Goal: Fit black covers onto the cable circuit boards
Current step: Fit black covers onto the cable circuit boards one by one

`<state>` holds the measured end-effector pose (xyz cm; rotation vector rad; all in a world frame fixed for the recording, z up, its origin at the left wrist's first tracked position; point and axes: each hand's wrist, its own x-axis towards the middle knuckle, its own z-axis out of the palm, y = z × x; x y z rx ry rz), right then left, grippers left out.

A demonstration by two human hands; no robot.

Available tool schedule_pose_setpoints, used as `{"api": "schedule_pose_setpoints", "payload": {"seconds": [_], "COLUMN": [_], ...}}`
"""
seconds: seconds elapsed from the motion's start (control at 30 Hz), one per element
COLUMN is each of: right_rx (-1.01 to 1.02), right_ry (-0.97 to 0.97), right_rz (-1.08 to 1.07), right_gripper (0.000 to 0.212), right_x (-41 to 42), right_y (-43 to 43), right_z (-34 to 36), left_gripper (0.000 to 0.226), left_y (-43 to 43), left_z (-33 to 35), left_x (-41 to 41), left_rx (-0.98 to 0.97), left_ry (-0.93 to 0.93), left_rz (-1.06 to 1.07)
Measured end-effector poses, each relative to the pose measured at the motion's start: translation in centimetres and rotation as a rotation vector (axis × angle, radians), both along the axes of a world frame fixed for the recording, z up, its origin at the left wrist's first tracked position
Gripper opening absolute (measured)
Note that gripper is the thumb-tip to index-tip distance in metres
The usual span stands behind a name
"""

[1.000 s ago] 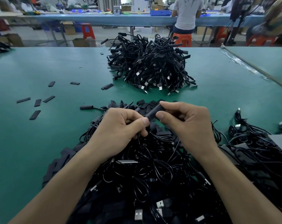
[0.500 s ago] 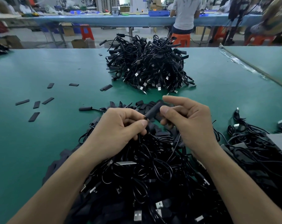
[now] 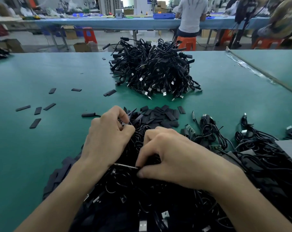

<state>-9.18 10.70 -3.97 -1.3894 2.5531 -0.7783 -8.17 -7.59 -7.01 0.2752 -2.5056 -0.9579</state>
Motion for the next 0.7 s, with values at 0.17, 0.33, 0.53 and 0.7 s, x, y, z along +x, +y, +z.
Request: {"api": "schedule_pose_setpoints", "payload": {"seconds": [0.17, 0.33, 0.53, 0.7], "right_rx": [-0.574, -1.156, -1.297, -1.032], "right_ry": [-0.43, -0.905, -0.927, -0.931], "right_rz": [-0.011, -0.06, -0.383, -0.478], "right_gripper": [0.005, 0.009, 0.016, 0.025], "right_x": [-0.5, -1.4, -2.6, -2.6], "right_y": [1.0, 2.0, 3.1, 2.4], "right_z": [1.5, 2.0, 2.3, 1.5], "left_gripper": [0.022, 0.02, 0.041, 0.038], "left_y": [0.4, 0.5, 0.8, 2.4], "left_z": [0.7, 0.6, 0.3, 0.8], "left_x": [0.3, 0.8, 0.6, 0.8], "left_rx": [-0.118, -0.124, -0.182, 0.144], "left_ry": [-0.103, -0.089, -0.028, 0.189], "left_rz": [0.095, -0.013, -0.041, -0.315]}}
